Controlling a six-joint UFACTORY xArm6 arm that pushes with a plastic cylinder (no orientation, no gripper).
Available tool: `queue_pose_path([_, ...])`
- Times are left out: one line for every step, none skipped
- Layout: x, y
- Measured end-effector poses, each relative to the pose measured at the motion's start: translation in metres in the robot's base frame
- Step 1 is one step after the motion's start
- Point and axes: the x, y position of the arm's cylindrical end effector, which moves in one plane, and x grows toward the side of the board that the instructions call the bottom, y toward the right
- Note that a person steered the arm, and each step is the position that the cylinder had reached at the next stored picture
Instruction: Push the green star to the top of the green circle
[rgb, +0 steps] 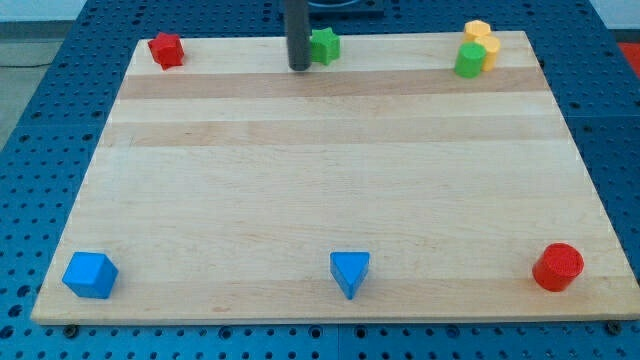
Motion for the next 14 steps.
queue_pose_path([-0.008,-0.031])
queue_pose_path([-0.029,-0.018])
queue_pose_path([-0.033,0.022])
queue_pose_path([-0.033,0.067])
queue_pose_path([-0.033,0.112])
queue_pose_path([-0.033,0.148])
queue_pose_path([-0.033,0.176])
queue_pose_path([-0.033,0.193])
queue_pose_path([-0.033,0.205])
queue_pose_path([-0.033,0.214])
queue_pose_path([-0.033,0.219])
queue_pose_path([-0.031,0.213])
queue_pose_path([0.017,0.185])
queue_pose_path([0.077,0.175])
